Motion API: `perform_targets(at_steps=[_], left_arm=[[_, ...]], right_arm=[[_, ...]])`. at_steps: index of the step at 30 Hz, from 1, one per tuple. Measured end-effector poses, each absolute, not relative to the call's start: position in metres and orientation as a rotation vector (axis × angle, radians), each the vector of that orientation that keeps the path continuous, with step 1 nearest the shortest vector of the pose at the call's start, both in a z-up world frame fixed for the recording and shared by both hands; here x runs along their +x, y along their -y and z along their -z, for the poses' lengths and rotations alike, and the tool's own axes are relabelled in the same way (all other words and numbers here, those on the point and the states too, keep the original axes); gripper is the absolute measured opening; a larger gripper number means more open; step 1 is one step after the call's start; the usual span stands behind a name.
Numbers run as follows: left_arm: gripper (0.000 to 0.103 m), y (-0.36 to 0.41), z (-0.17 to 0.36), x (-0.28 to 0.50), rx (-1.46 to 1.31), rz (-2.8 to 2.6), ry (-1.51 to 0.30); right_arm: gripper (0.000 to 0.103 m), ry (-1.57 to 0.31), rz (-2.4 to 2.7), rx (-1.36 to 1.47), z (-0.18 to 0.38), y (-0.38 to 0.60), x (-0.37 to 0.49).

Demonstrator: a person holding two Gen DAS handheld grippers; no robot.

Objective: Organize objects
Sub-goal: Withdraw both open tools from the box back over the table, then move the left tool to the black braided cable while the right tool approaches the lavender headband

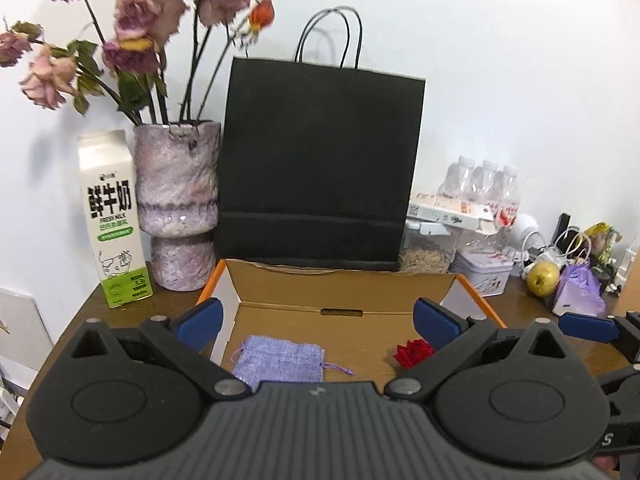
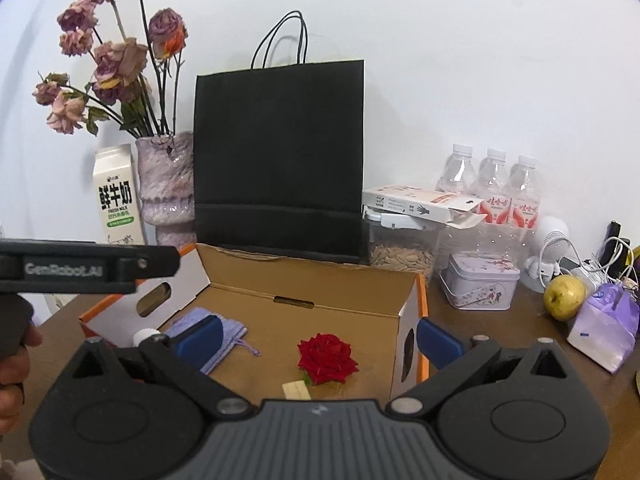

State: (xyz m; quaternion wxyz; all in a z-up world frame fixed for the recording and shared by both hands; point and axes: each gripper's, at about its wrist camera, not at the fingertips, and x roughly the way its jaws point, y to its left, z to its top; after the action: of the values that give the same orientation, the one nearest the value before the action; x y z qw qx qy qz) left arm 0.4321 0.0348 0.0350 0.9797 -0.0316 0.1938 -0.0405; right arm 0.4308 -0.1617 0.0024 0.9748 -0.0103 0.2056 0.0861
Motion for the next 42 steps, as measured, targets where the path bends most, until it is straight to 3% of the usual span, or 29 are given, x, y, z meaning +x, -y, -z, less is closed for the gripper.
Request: perform_targets(at_steps=[23, 42], left_arm=[[0.103, -0.045, -0.061, 0.307, -0.029, 0.037, -0.380], [0.103, -0.061, -0.028, 0.210, -0.031, 0.041, -0.432]], right_arm=[[0.103, -0.377, -0.233, -0.032, -0.035, 0.159, 0.324], [0.103, -0.412, -0.264, -0.071, -0.012, 0.152, 0.229]])
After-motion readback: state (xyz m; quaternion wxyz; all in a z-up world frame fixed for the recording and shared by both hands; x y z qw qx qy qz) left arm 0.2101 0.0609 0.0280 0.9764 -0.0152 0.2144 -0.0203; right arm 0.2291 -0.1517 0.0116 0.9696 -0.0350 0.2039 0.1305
